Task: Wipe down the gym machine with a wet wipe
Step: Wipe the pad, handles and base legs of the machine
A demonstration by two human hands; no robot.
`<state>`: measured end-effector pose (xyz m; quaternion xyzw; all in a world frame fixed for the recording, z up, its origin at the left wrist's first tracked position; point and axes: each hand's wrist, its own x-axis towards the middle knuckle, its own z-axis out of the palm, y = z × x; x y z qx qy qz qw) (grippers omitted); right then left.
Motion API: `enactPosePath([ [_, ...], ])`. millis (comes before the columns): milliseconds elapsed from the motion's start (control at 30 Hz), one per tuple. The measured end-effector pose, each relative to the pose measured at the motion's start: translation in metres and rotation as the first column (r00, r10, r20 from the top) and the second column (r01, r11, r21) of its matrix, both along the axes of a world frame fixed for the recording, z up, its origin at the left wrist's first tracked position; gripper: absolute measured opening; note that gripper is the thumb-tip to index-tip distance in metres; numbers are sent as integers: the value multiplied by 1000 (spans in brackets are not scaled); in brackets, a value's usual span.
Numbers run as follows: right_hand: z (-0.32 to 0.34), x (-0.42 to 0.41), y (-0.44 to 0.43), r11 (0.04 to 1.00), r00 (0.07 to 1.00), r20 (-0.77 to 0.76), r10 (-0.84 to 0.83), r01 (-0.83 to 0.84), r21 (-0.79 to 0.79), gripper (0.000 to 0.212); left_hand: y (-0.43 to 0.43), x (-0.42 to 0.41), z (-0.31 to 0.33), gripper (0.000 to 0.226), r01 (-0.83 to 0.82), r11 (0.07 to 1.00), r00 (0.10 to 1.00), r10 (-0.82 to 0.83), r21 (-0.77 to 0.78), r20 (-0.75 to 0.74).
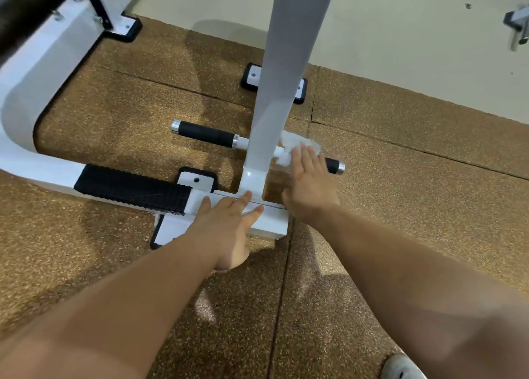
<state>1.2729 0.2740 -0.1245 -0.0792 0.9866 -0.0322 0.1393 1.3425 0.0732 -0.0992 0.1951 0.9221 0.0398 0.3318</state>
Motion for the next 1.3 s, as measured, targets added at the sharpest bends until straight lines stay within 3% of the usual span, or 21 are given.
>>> enactPosePath([
  [100,10,27,-24,977,991,-129,33,-59,-205,65,-20,0,5,73,-8,995,993,20,103,-114],
  [167,9,43,-41,970,975,-220,-3,-51,-239,62,-38,-2,9,68,-10,998,980,22,63,-196],
  [300,22,46,-78,960,982,-104,-155,125,-249,75,-78,-9,12,72,-192,978,941,163,-75,-296],
  [367,27,51,-97,921,963,-94,-251,208,-329,82,-96,-8,8,76,-300,948,921,258,-108,-293],
  [433,28,65,-120,900,971,-116,-209,145,-411,87,-113,-3,0,86,-366,919,913,325,-145,-246],
  [500,26,75,-146,905,992,-104,-66,15,-426,87,-124,4,-7,101,-361,915,925,328,-179,-191],
  [633,20,23,-176,961,995,-95,-29,2,-277,92,-126,1,-10,108,-350,924,934,333,-155,-128],
  [767,8,-42,-173,1000,995,97,5,-4,-15,104,-133,-4,-9,110,-323,933,946,317,-155,-62],
  [900,-3,-55,-186,952,975,74,208,-219,212,119,-138,-2,-9,112,-322,936,946,322,-143,-20],
  [1000,-6,-56,-197,922,941,36,337,-338,188,108,-135,-1,-10,114,-314,935,949,314,-162,-28],
  [1167,-6,-37,-165,960,978,27,208,-209,185,90,-136,-2,-8,110,-301,938,953,303,-174,-17],
  [1300,-6,-25,-163,949,986,87,143,-161,271,93,-136,-3,-6,108,-295,940,954,298,-172,-10],
])
